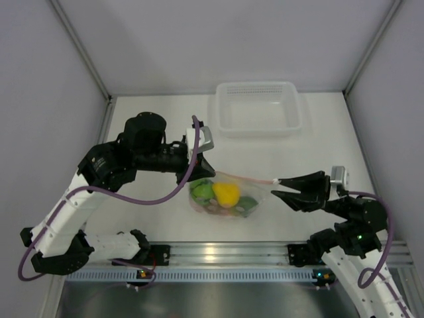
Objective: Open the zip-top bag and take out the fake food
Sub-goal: Pick up the zipper food storage bag at the center of the board, then unzip the zipper food storage bag at the center of the board, then open the zipper of the food storage bag at the center of the board.
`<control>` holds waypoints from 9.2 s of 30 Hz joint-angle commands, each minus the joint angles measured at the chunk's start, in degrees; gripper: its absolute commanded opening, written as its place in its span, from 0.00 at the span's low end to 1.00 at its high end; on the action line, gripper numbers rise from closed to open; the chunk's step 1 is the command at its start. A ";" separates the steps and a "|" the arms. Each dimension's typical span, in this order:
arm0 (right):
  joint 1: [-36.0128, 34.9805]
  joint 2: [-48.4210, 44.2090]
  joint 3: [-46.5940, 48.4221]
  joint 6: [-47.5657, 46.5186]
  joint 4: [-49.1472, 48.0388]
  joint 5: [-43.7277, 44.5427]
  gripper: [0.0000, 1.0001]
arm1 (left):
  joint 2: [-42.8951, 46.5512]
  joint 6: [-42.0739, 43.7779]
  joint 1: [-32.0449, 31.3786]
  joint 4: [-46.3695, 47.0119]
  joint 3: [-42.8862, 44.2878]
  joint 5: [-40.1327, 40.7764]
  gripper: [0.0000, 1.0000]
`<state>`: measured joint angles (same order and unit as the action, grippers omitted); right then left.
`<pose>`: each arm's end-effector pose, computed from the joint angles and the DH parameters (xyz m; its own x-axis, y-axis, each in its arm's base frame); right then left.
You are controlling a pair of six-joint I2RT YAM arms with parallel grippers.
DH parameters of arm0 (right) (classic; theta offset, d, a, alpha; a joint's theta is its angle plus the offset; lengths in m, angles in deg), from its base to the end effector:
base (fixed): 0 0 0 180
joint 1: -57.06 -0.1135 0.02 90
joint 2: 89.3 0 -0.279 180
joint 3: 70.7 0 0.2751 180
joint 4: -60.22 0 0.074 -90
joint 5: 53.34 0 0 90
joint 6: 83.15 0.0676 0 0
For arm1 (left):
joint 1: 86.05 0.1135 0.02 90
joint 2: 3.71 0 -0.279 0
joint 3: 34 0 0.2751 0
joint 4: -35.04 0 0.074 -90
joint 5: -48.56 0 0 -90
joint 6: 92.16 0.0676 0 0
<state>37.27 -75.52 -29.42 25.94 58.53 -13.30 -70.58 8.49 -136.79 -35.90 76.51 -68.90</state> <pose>0.0724 0.0811 0.3643 0.1567 0.2800 -0.9471 -0.9502 0.3042 -0.0673 0.1205 -0.1967 0.4985 -0.1104 0.3941 -0.9124 0.9837 0.1744 -0.0436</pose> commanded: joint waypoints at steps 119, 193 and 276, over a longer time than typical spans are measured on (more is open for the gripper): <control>-10.71 10.92 14.56 -15.32 20.00 10.75 0.00 | -22.78 0.42 -2.61 20.03 3.52 -27.65 0.00; -10.62 4.50 28.35 -22.34 32.48 32.55 0.00 | -7.66 8.15 21.82 19.06 -20.65 -29.14 0.00; -10.62 26.39 32.22 -34.56 37.93 -1.82 0.00 | -3.36 5.52 9.96 25.65 -12.04 -10.33 0.96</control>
<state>27.17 -48.57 1.93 -6.69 97.63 -14.37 -76.66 12.80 -126.96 -12.82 65.34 -77.86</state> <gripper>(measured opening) 0.007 0.962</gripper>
